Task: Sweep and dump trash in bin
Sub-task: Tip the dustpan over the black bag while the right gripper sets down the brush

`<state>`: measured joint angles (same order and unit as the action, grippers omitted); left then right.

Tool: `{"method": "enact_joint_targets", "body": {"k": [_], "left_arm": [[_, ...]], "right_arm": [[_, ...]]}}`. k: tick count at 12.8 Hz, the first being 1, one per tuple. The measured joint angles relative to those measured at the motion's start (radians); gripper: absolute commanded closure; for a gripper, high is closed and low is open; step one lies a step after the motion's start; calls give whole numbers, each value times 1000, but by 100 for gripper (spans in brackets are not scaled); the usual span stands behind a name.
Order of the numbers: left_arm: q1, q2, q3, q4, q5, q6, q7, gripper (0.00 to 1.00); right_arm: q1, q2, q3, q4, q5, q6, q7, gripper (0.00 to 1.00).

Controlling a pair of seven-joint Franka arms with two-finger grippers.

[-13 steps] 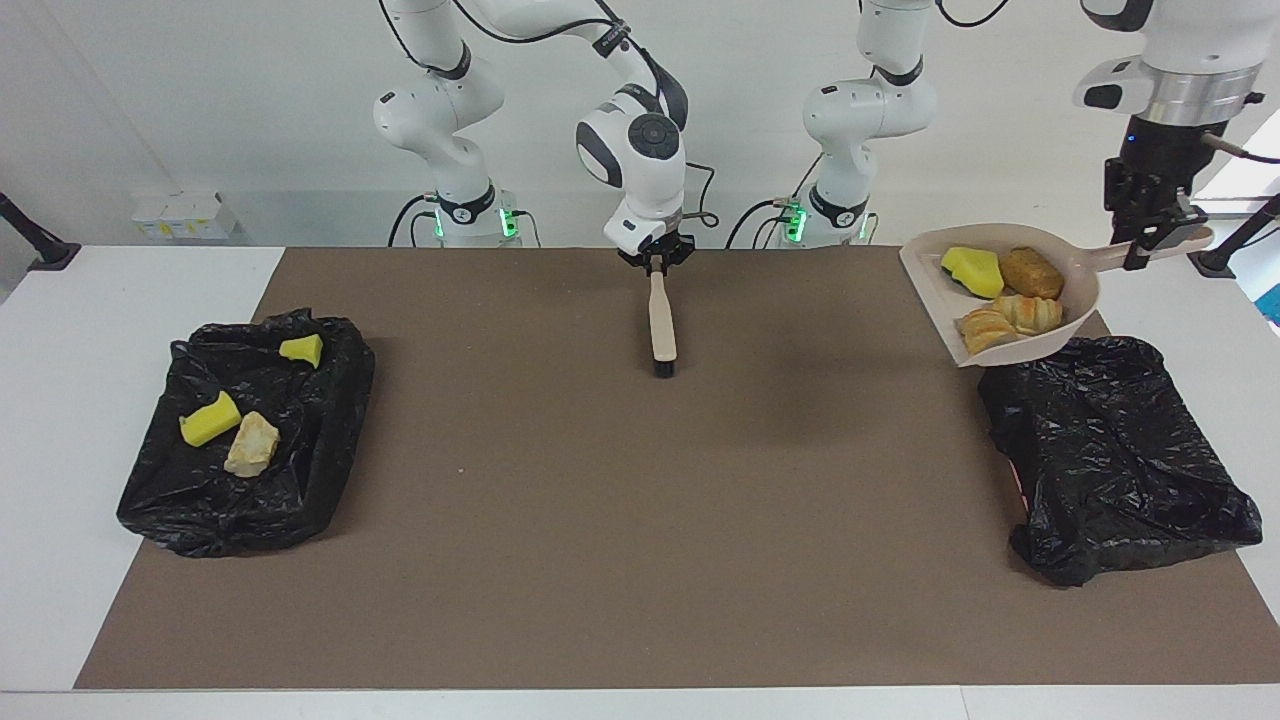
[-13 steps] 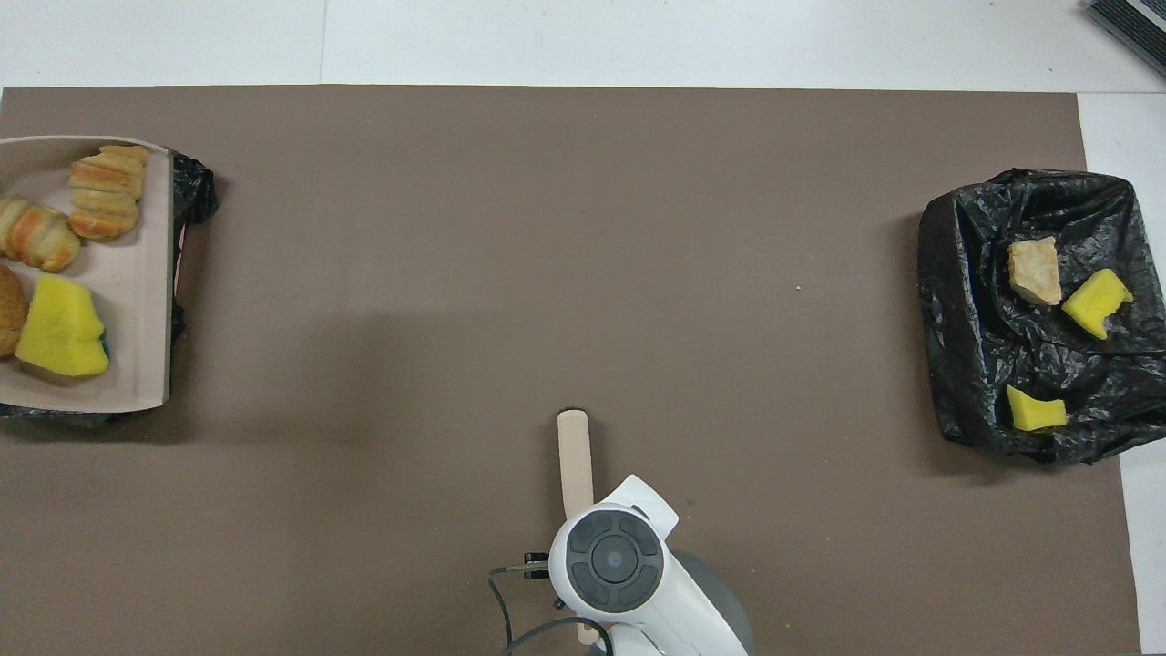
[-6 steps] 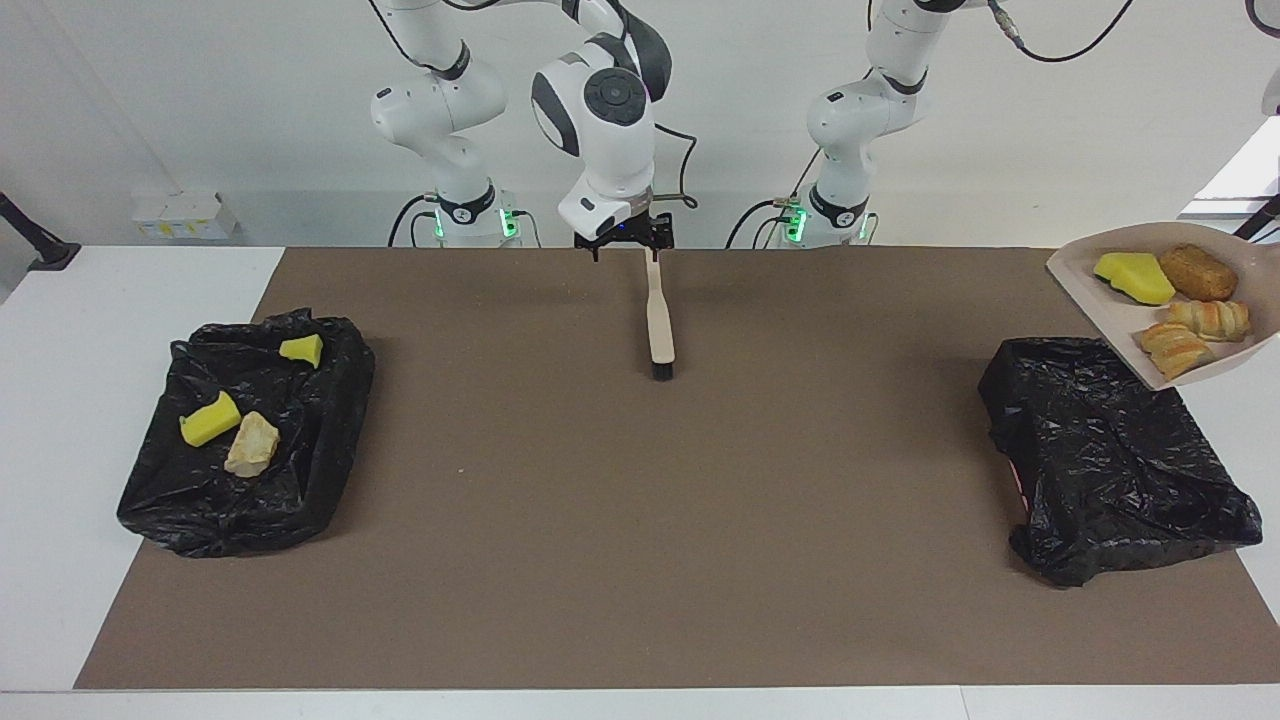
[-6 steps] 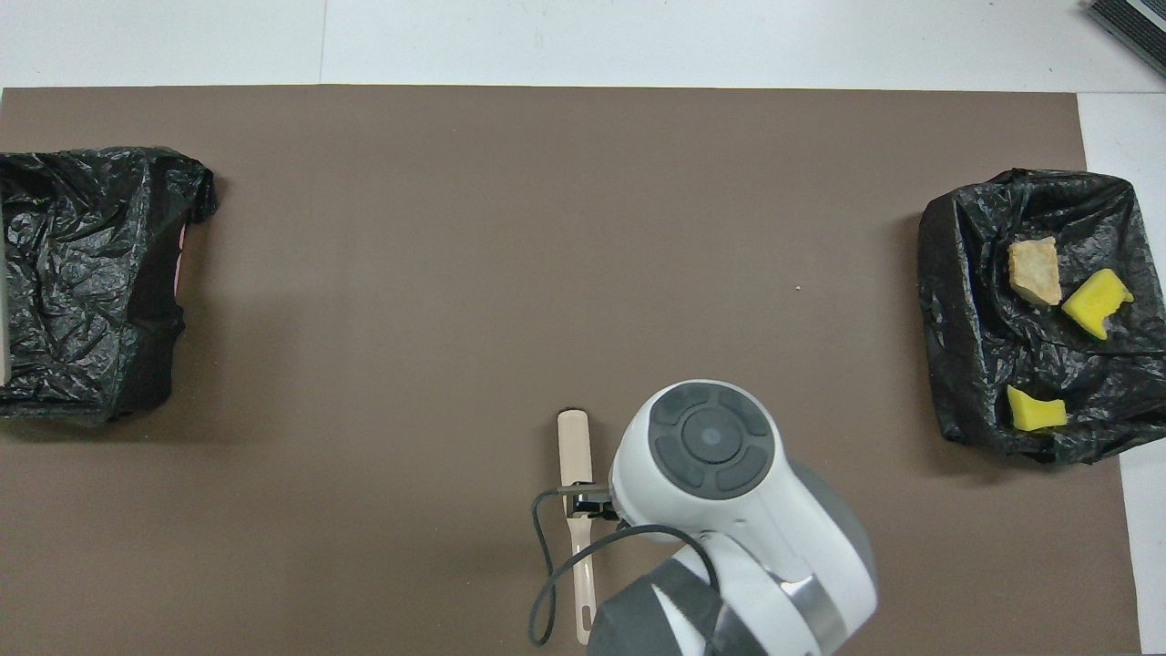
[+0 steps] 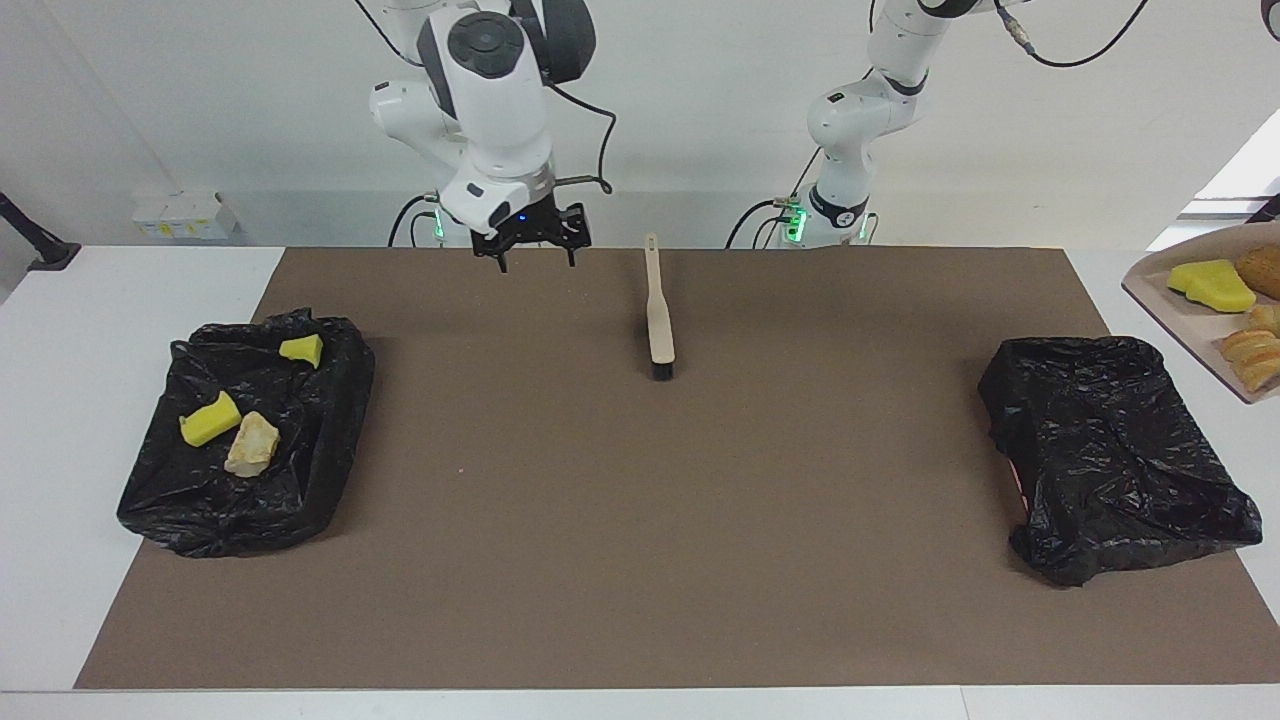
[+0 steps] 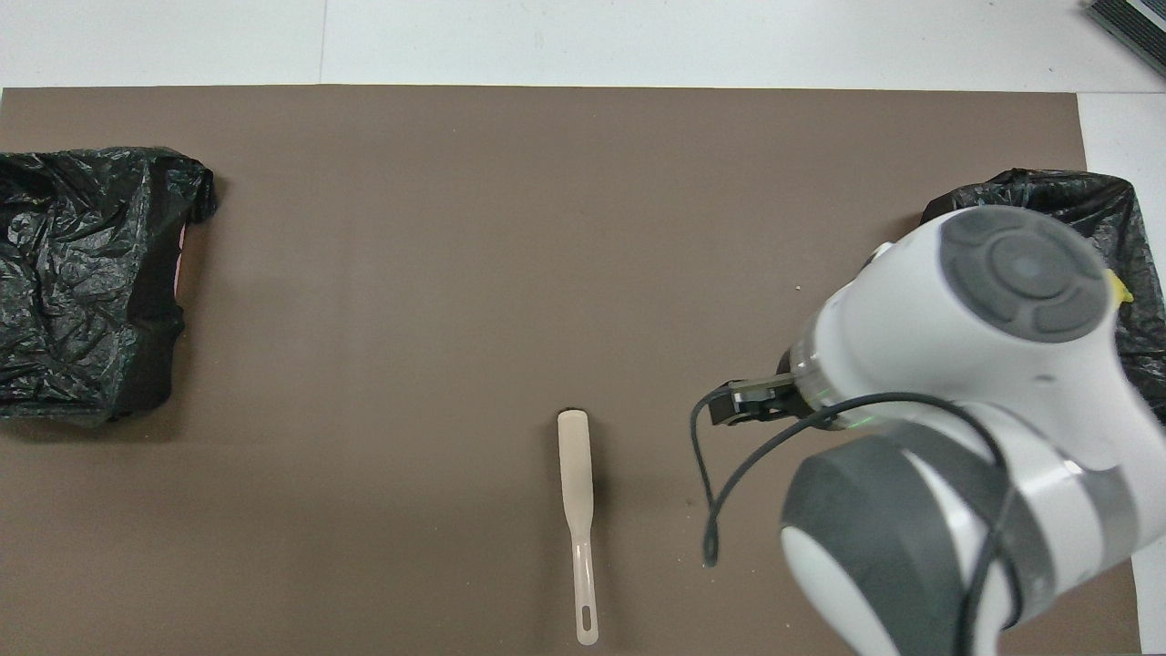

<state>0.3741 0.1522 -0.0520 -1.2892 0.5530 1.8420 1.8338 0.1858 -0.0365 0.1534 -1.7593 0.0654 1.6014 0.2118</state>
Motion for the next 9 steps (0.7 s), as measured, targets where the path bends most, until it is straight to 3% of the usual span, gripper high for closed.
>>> {"method": "enact_joint_targets", "body": {"k": [5,9], "left_arm": [[-3,2,-9,-39,176,45,-14,100],[-4,-7,-12,-124,321,133,-125,100]], "right_arm": [[-193,1,-22,72,-92,-15,-303,0],[-292,5,-37,86,-95,-17,-355,0]]}}
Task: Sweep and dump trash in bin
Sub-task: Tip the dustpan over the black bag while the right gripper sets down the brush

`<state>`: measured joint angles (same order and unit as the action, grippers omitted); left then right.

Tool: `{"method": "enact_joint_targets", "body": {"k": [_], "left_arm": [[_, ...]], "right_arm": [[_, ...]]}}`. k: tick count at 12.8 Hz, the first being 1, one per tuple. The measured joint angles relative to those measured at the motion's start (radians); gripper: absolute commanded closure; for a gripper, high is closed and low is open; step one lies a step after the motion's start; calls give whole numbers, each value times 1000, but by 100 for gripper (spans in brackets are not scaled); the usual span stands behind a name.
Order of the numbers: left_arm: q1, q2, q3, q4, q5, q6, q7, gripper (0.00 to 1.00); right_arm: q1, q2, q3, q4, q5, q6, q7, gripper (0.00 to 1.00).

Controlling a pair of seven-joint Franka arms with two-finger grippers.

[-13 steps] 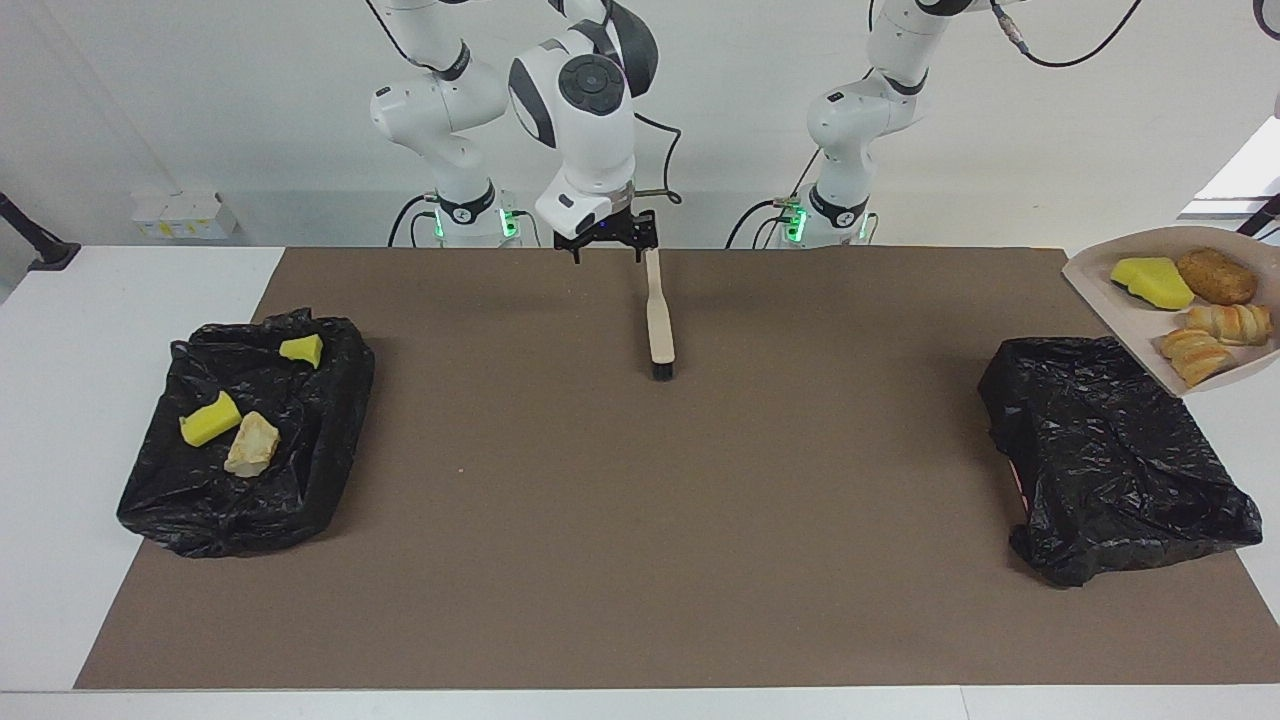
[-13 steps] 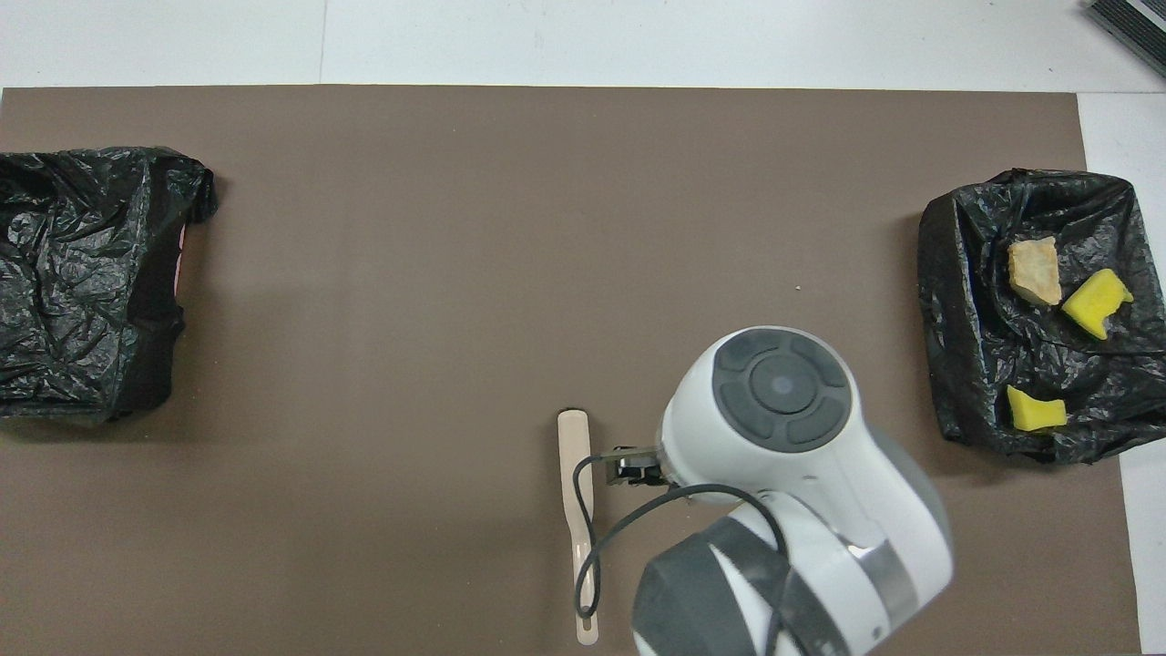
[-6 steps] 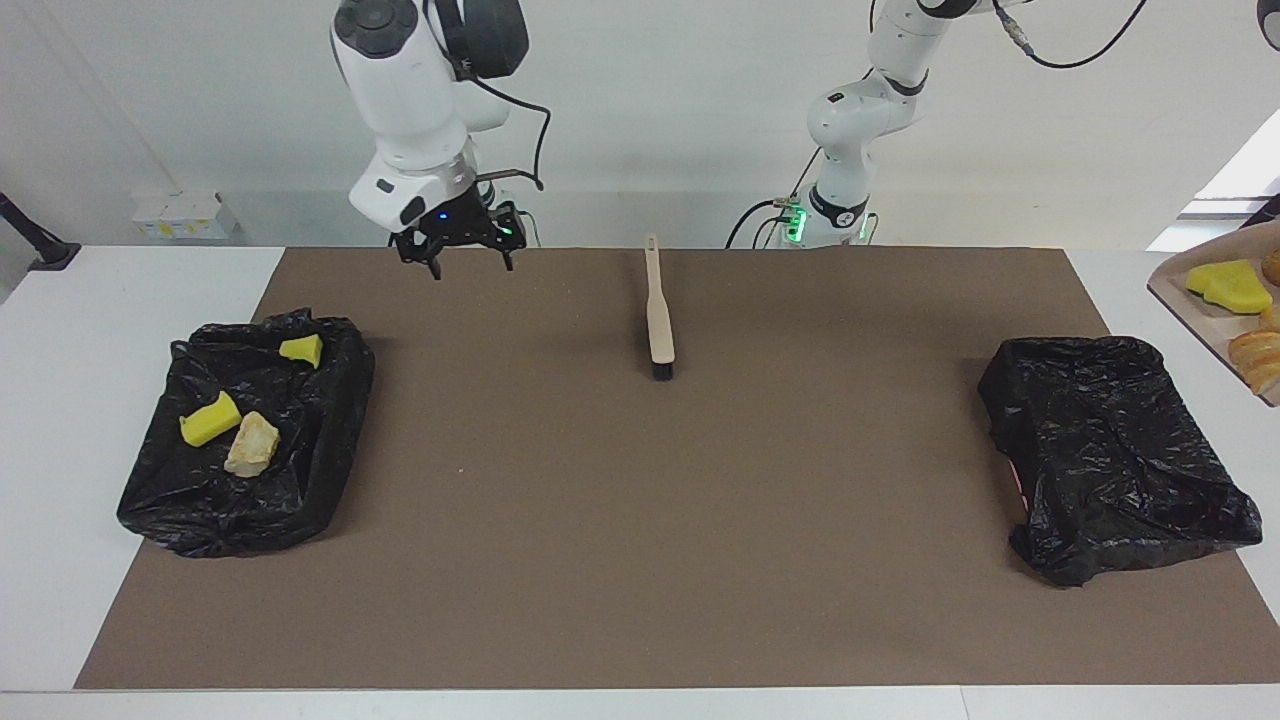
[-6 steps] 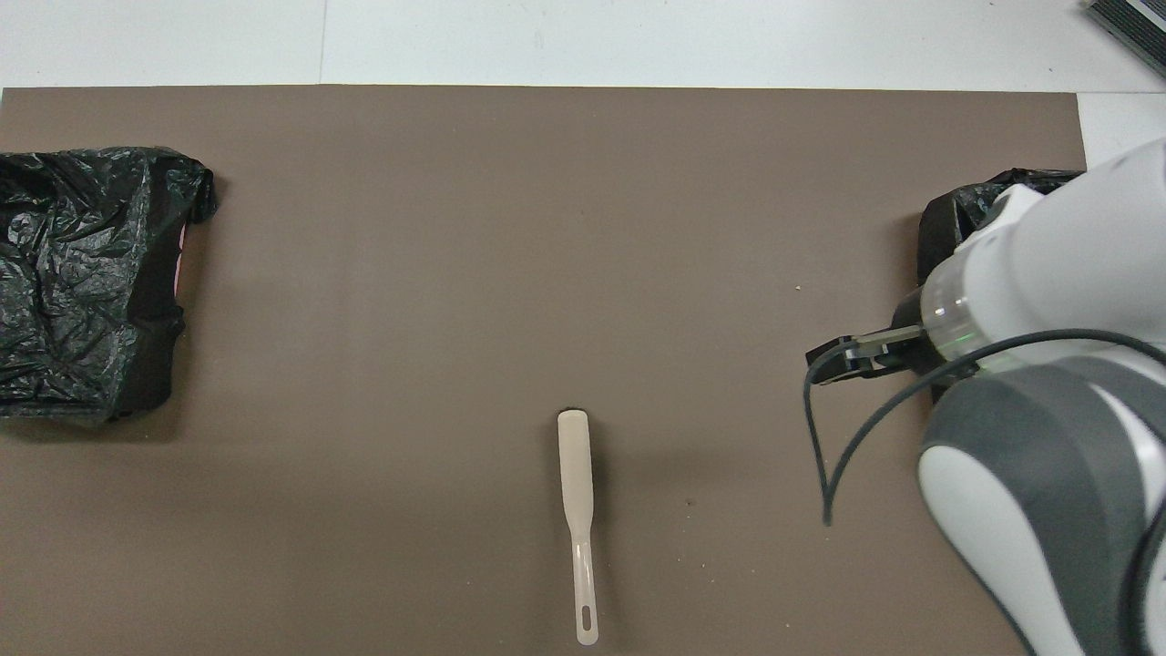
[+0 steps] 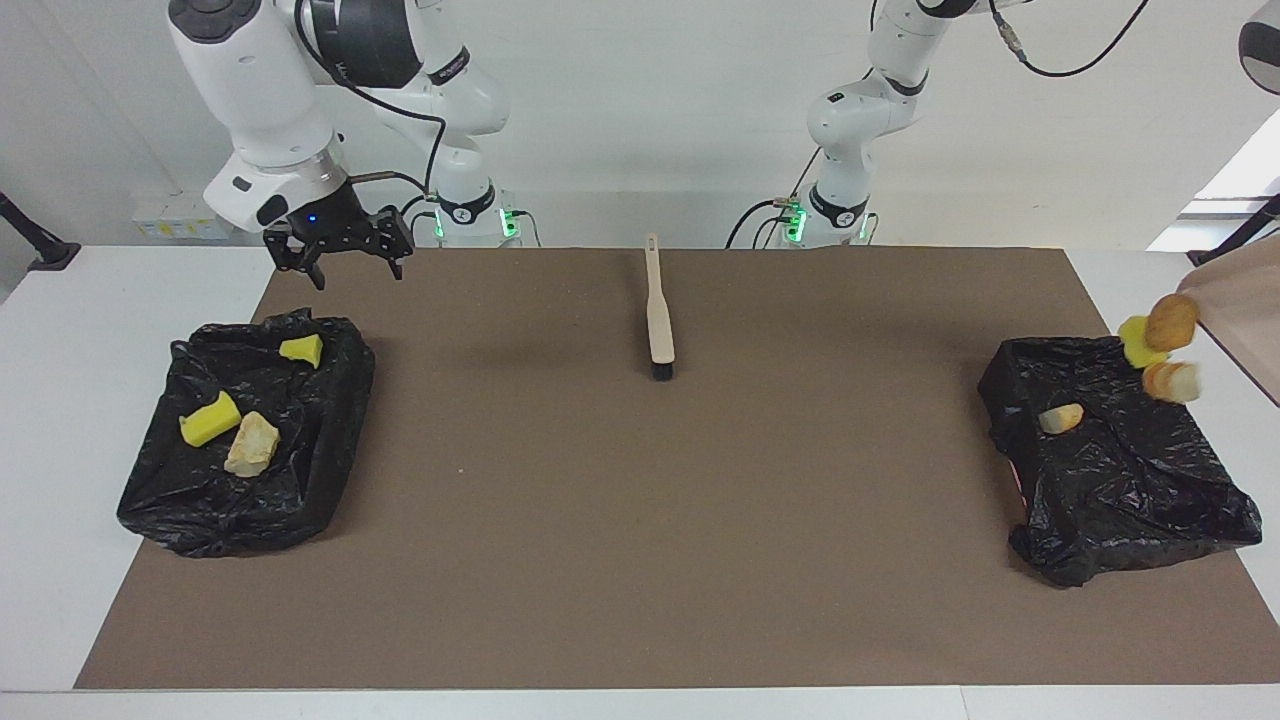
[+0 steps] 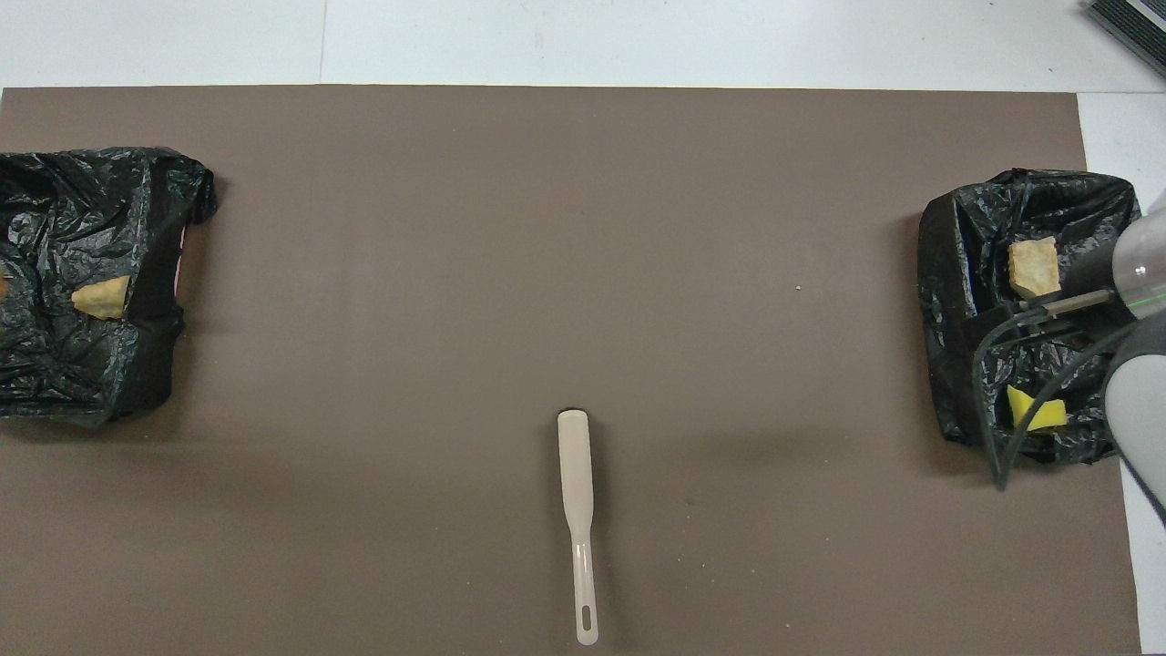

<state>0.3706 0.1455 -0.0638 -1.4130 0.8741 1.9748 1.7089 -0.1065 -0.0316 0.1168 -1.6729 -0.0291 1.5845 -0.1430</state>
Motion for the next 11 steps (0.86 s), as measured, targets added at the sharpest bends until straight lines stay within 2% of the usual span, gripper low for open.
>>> {"method": "enact_joint_targets", "body": {"k": [5,9,11], "left_arm": [[-37,-49,-9,-153,216,21,-201,100],[-69,-65,-11,-168,221,21,-233,100],[-122,-88,-14,-168,163,4,-273,100]], "right_arm": [[-5,-36,1,23,4,-51,122,0],[-1,-59,11,23,22,-63,137,0],[-1,-59,11,22,26,-64,137,0]]}}
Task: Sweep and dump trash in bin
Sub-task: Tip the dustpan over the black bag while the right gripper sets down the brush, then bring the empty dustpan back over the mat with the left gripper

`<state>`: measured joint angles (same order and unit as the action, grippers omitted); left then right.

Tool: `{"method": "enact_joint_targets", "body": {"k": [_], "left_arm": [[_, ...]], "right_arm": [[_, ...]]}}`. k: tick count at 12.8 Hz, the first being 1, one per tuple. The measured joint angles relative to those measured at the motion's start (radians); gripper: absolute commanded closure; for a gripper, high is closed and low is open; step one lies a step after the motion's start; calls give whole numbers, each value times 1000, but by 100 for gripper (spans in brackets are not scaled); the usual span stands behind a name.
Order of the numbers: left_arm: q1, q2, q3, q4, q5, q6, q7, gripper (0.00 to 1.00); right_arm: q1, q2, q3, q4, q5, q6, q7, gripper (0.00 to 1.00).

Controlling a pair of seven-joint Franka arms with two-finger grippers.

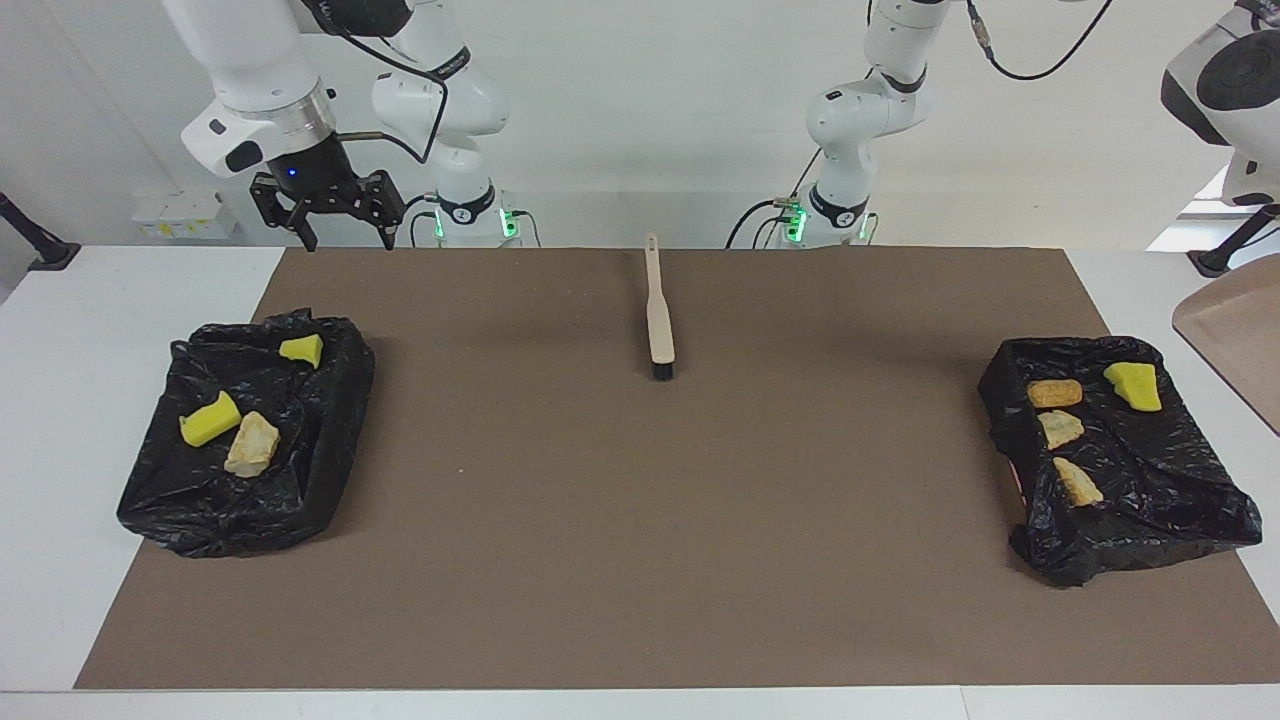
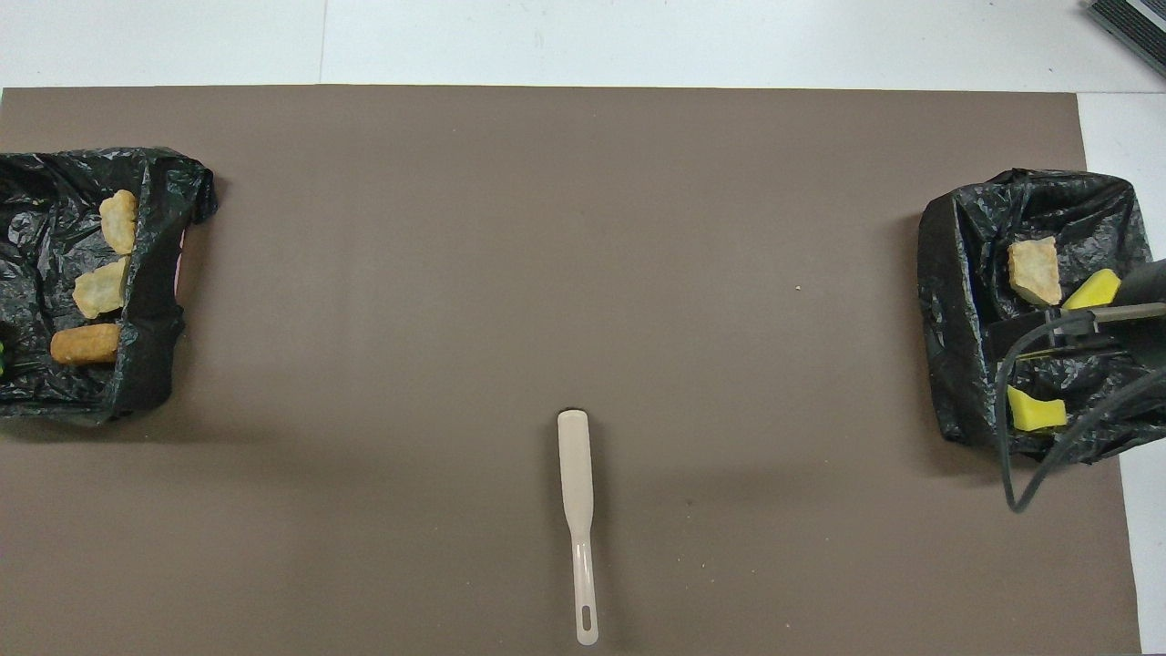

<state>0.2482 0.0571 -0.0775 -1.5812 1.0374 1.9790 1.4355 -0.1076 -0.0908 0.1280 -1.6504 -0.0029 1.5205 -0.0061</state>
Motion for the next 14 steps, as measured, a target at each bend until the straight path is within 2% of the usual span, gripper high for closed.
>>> {"method": "enact_joint_targets", "body": {"k": [3,6,9,12,14], "left_arm": [[-122,-35,-3,-2,-79,-136,-17,100],[-193,-49,-5,-17,-216,-172,-89,100],[-266,-49,-5,-31,-349,-185,-326,100],[-382,-58,-15,-32,-449,-322,-556,100],[-401,-61,-40,-35,-554,-363,-772,100]], "right_arm": [[0,0,0,0,1,-5,0,0],[0,-5,2,-8,3,-14,25,0],[0,-8,2,-14,4,-14,37,0],[0,-8,2,-14,4,-14,37,0],[0,-8,2,-14,4,-14,37,0]]}}
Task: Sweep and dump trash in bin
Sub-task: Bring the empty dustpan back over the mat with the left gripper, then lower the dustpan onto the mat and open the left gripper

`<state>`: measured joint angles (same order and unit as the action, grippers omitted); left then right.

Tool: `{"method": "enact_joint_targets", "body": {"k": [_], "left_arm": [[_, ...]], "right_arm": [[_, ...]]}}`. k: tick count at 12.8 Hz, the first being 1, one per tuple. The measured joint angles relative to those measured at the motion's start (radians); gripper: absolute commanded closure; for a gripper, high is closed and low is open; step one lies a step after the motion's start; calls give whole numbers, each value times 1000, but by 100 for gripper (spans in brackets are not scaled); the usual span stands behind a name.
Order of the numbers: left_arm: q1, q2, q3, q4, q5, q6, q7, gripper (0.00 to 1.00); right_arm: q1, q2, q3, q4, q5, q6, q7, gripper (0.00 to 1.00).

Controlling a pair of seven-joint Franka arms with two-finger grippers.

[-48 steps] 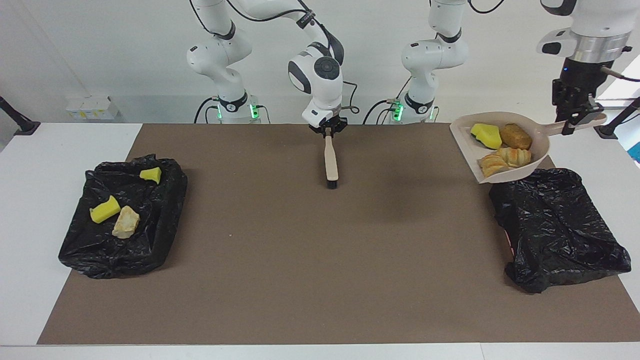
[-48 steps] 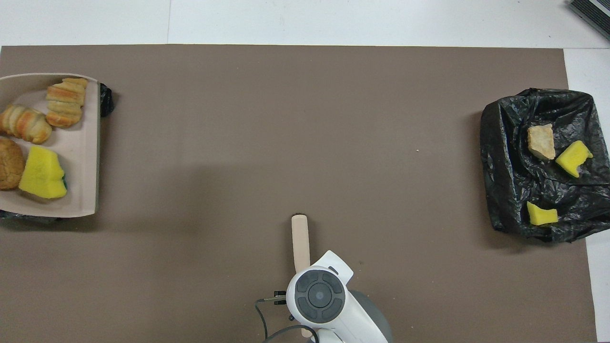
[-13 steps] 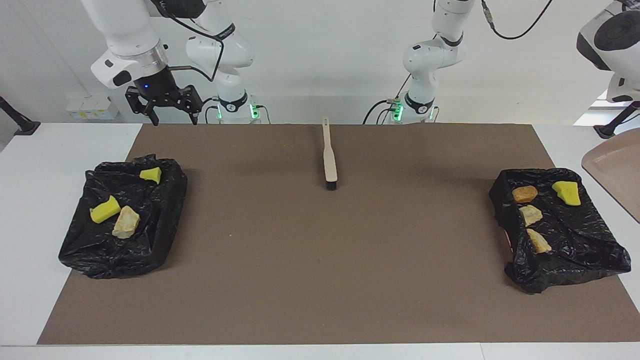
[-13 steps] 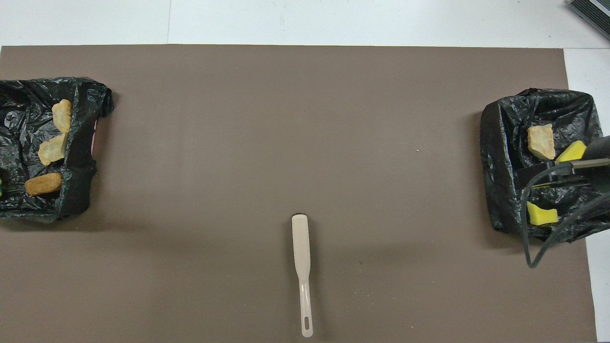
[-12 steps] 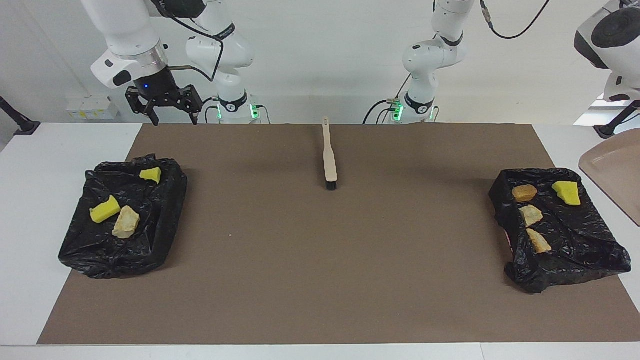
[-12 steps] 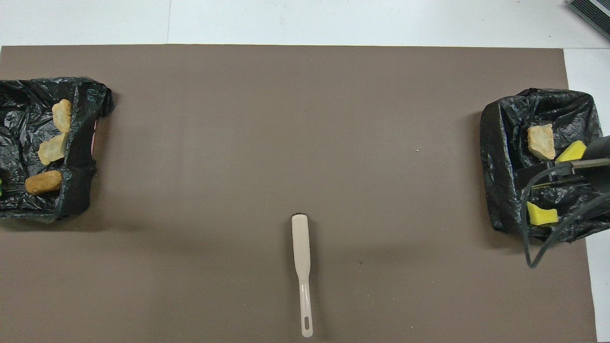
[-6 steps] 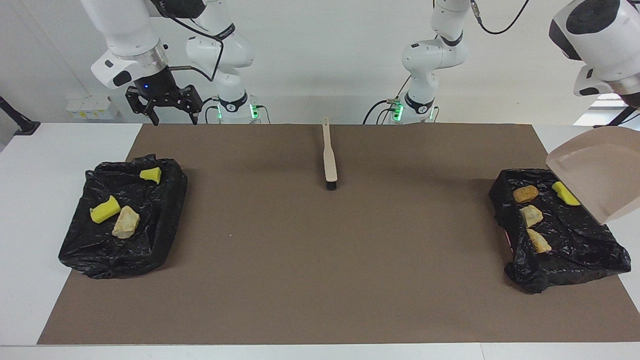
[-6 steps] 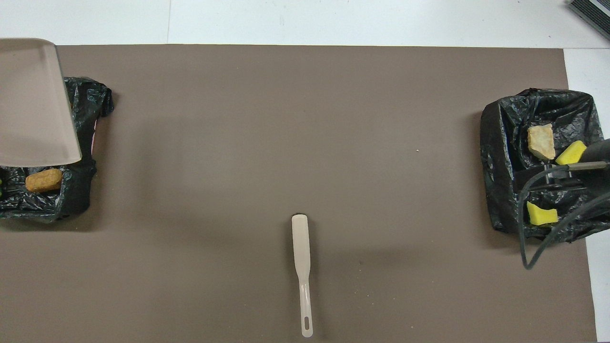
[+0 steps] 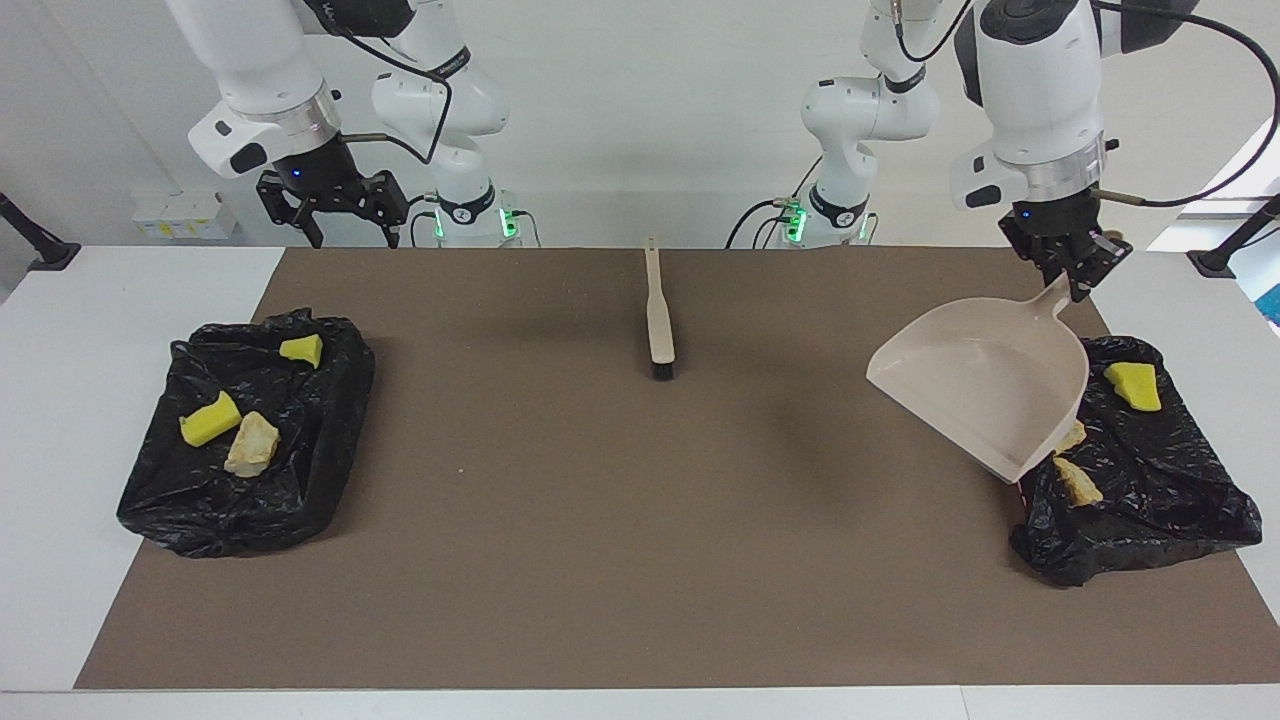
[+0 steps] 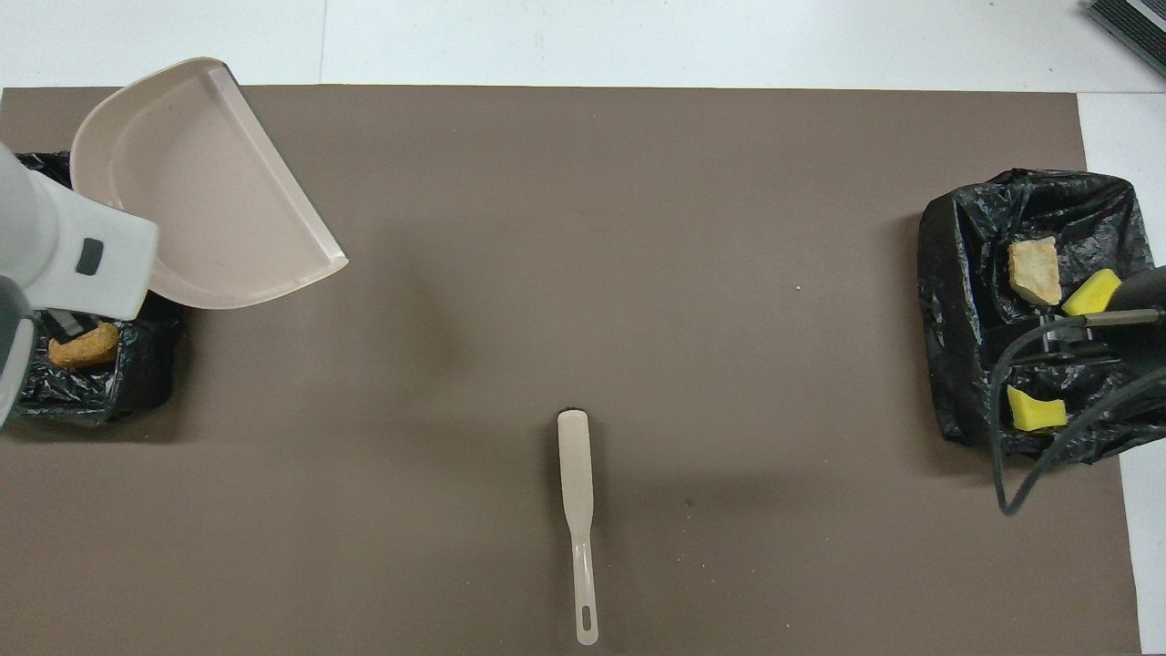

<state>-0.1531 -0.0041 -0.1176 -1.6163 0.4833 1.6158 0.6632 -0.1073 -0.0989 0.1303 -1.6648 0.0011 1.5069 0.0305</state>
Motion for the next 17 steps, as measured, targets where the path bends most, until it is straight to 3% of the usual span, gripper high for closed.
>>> {"method": "enact_joint_targets", "body": {"k": [3,9,12,17], "left_arm": [[-37,13,-22,-33,-115,56,-342,100],[-69,98,-24,-54,-420,195,-659,100],[-136,177,-24,-53,-456,262,-832,100],[-286,371,-25,-3,-461,388,-1097,100]], "right_arm": [[0,0,0,0,0,0,0,0],[-3,0,-4,0,0,0,0,0],[-3,0,-4,0,0,0,0,0],[-3,0,-4,0,0,0,0,0]]}}
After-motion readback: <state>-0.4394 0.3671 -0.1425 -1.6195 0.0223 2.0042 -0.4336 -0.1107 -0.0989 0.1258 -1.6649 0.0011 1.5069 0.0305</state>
